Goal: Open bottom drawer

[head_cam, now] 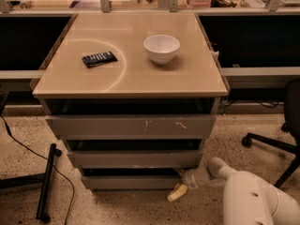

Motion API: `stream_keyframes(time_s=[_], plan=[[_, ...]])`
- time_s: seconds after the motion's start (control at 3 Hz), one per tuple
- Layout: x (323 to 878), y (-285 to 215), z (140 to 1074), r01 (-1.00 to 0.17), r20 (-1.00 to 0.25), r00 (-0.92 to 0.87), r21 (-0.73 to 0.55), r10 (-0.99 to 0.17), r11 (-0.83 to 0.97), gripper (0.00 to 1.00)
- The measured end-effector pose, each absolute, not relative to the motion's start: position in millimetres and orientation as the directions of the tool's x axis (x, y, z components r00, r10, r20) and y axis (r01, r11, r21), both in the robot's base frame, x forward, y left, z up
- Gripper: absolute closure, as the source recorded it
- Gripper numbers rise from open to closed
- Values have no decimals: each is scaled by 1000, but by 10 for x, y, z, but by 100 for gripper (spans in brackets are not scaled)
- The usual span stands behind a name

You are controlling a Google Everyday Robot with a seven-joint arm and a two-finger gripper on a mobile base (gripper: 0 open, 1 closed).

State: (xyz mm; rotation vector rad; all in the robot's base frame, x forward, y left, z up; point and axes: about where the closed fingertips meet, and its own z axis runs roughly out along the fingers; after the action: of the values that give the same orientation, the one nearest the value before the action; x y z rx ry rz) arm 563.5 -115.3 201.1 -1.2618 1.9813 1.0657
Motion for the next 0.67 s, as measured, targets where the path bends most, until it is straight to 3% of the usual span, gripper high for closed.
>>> stream_keyframes(time_s=[0.67], plan=[[5389, -1203, 2137, -918, -764, -390, 367, -514, 151, 0]])
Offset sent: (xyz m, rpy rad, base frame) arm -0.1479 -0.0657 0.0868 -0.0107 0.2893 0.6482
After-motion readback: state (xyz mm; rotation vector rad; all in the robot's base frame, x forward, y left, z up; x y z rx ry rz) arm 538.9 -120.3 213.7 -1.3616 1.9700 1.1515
